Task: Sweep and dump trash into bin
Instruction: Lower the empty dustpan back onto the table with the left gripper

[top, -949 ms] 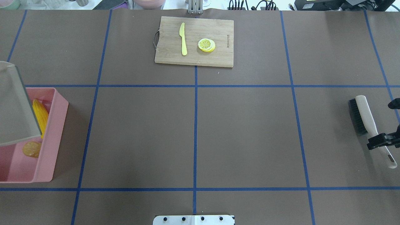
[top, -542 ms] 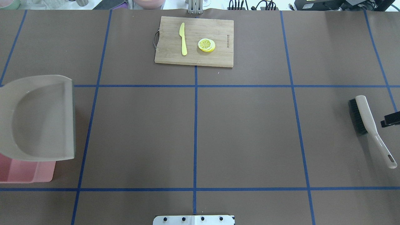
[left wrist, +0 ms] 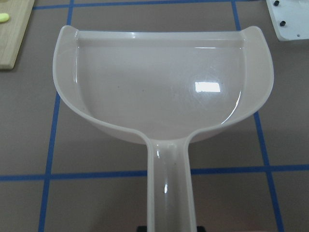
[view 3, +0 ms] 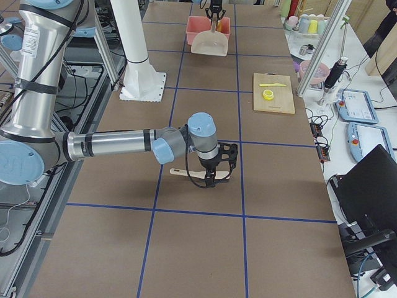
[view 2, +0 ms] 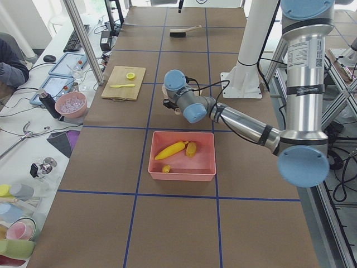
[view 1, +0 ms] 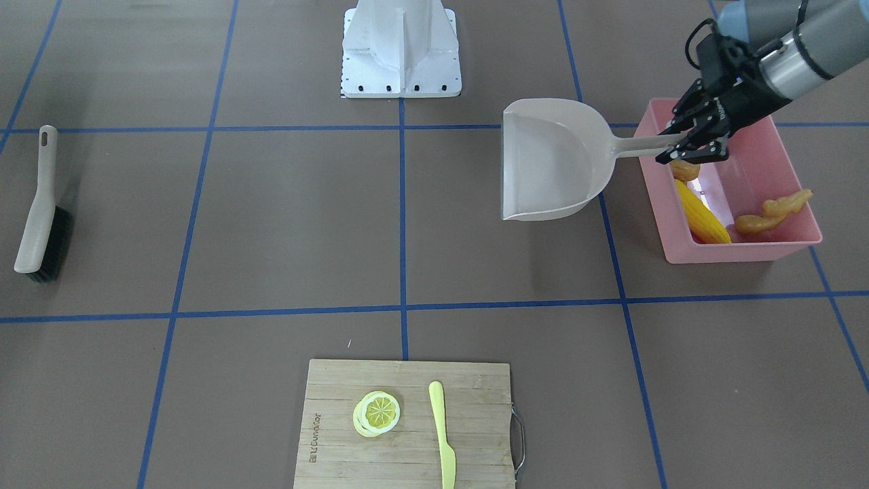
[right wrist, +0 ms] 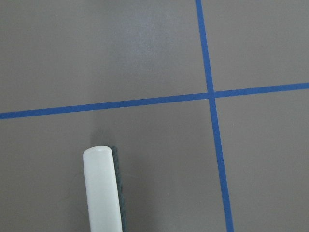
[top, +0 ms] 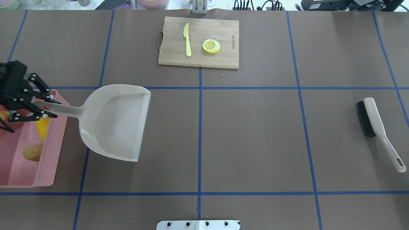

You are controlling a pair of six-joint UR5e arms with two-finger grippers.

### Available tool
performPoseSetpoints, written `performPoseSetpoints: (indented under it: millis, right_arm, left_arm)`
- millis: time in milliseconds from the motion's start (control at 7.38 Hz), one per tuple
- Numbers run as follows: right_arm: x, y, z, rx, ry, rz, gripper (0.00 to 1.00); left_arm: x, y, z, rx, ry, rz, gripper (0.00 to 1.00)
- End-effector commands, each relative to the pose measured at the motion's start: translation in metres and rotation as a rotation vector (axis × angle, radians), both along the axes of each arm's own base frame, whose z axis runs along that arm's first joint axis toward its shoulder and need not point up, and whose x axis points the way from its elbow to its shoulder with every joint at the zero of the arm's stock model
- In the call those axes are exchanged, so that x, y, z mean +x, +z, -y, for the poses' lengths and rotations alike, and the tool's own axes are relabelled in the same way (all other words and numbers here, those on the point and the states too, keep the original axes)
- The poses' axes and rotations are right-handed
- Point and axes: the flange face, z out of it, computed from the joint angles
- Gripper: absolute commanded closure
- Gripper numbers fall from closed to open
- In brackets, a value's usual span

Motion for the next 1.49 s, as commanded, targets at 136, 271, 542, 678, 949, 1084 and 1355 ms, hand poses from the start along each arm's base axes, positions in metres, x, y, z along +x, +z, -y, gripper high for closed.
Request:
performPoseSetpoints:
  millis: [136, 271, 542, 678, 949, 1084, 1355]
  right_arm:
    - [0.024, 0.019, 0.020, -0.005, -0.027, -0.036, 0.00]
    - [0.032, 0.011, 0.037, -0.053, -0.019, -0.037, 0.00]
    - [0.051, 0.009, 0.043, -0.056, -0.045, -0.053, 0.00]
    - [0.065, 0.015, 0.042, -0.049, -0.041, -0.037, 0.00]
    - [0.082, 0.015, 0.041, -0.051, -0.010, -0.023, 0.00]
    - [0.080, 0.017, 0.045, -0.062, -0.008, 0.019, 0.00]
    - [0.077, 0.046, 0.038, -0.117, -0.020, 0.058, 0.00]
  left_arm:
    - [0.084, -0.008, 0.026, -0.045, 0.055, 0.008, 1.00]
    - [0.095, -0.006, 0.032, -0.056, 0.054, 0.015, 1.00]
    - [0.113, -0.011, 0.035, -0.043, 0.036, 0.010, 0.96]
    - [0.130, -0.007, 0.031, -0.008, 0.011, 0.023, 0.84]
    - [0.139, -0.011, 0.027, -0.011, 0.010, 0.018, 0.67]
    - [0.141, -0.010, 0.026, -0.022, 0.011, 0.018, 0.62]
    - [0.147, -0.011, 0.021, -0.036, 0.013, 0.012, 0.47]
